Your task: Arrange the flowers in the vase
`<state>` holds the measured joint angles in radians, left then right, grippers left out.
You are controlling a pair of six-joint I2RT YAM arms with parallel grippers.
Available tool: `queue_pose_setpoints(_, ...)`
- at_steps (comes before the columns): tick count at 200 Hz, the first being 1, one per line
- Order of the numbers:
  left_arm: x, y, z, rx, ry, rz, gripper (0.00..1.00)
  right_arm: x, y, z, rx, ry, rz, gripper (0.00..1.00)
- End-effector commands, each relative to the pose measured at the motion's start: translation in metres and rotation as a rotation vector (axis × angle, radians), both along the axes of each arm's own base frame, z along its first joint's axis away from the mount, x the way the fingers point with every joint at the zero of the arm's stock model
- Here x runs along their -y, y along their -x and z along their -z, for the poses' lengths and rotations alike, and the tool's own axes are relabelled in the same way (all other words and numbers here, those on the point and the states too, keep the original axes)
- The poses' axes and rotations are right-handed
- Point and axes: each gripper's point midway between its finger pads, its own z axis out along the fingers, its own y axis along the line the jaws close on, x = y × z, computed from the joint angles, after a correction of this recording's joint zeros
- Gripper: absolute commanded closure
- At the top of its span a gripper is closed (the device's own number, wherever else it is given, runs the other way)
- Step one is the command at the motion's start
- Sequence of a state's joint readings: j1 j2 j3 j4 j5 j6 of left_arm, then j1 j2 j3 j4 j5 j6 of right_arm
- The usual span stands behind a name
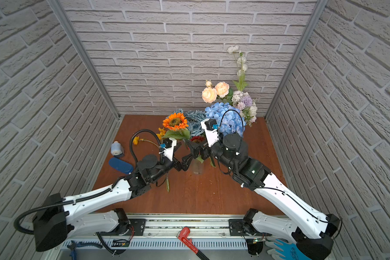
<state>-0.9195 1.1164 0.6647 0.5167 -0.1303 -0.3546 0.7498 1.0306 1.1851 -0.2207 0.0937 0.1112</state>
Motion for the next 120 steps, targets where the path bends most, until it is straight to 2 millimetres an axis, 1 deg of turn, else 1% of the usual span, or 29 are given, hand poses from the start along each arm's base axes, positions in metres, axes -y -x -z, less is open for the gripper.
queue_pose_setpoints(1, -0.02, 0.0, 0.019, -0.075, -0.061, -0.076, 0.02, 0.002, -0.001, -0.013, 0.044, -0.031, 0.005, 0.0)
queue_pose_setpoints(12, -0.031, 0.0, 0.03, -0.106, -0.088, -0.118, 0.02, 0.001, -0.001, -0.013, 0.042, -0.033, 0.001, 0.0)
queue_pose_setpoints(37, -0.063, -0.005, 0.052, -0.174, -0.133, -0.267, 0.02, 0.0, -0.001, -0.015, 0.044, -0.038, -0.002, 0.0)
queue_pose_setpoints(60, -0.091, -0.008, 0.074, -0.247, -0.143, -0.384, 0.02, 0.0, -0.001, -0.014, 0.042, -0.04, -0.002, 0.0)
queue_pose_setpoints(93, -0.126, -0.016, 0.116, -0.382, -0.118, -0.517, 0.02, -0.001, -0.004, -0.008, 0.034, -0.028, 0.008, 0.0)
queue_pose_setpoints(110, -0.148, -0.024, 0.136, -0.463, -0.098, -0.599, 0.08, -0.002, -0.007, -0.004, 0.027, -0.02, 0.012, 0.0)
queue_pose_setpoints(120, -0.16, -0.031, 0.145, -0.511, -0.083, -0.638, 0.15, -0.002, -0.008, -0.001, 0.024, -0.013, 0.017, 0.0)
